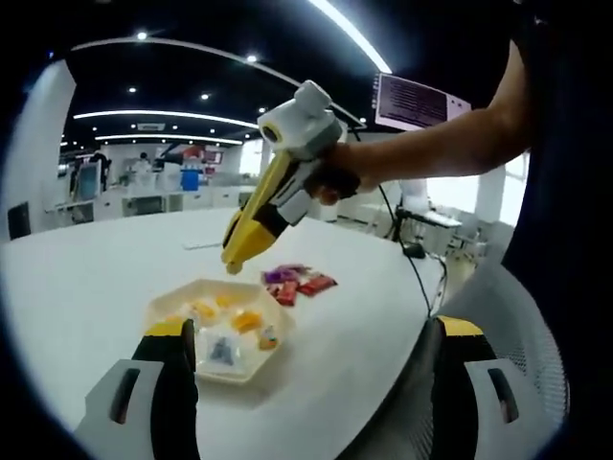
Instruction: Place the target food into the container with the food tongs after gripping and lifting it, then release it inside without dropping or visibly crushing the food.
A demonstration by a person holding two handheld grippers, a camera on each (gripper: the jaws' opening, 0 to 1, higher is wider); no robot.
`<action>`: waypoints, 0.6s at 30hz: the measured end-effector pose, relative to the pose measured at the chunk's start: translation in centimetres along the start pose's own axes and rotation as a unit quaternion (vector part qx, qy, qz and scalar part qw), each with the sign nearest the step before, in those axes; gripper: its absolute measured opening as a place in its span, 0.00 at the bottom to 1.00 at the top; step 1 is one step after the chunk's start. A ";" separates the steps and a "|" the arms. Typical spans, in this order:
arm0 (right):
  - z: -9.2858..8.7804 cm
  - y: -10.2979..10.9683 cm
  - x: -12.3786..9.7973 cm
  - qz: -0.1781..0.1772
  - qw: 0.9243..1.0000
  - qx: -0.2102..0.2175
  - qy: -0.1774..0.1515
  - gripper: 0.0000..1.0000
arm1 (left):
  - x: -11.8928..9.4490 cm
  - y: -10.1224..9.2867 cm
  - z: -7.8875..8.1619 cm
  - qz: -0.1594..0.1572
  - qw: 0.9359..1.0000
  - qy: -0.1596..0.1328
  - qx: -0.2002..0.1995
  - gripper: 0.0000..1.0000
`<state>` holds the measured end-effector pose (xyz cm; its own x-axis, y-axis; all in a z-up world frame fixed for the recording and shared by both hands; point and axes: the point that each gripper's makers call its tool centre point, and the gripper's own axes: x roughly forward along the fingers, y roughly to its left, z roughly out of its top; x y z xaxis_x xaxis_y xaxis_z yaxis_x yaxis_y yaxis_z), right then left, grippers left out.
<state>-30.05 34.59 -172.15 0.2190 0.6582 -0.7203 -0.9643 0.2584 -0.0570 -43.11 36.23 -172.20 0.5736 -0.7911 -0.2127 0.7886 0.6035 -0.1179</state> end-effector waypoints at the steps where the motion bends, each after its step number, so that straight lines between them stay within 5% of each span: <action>1: 0.0 -0.1 -0.2 -0.001 1.000 0.000 -0.001 0.23 | -0.1 0.2 0.2 0.001 1.000 0.002 0.001 0.99; 5: -0.3 -1.0 -1.0 -0.011 1.000 -0.005 -0.004 0.24 | -0.3 1.3 0.6 0.031 0.999 0.027 -0.017 0.99; 7: -0.6 -1.2 -1.5 -0.012 1.000 -0.006 -0.004 0.24 | -0.2 1.0 1.7 0.027 1.000 -0.004 0.005 0.99; 11: -1.2 -1.8 -2.1 -0.020 1.000 -0.011 -0.007 0.24 | 0.1 1.2 0.0 0.035 0.999 0.013 0.003 0.99; 18: -2.8 -3.0 -3.3 -0.030 0.999 -0.008 -0.010 0.25 | 0.6 0.0 -0.4 0.006 1.000 0.012 0.010 0.99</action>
<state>-28.26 29.64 -171.53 0.2784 0.6565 -0.7011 -0.9518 0.2862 -0.1099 -42.87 35.80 -172.70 0.5774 -0.7815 -0.2364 0.7863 0.6102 -0.0967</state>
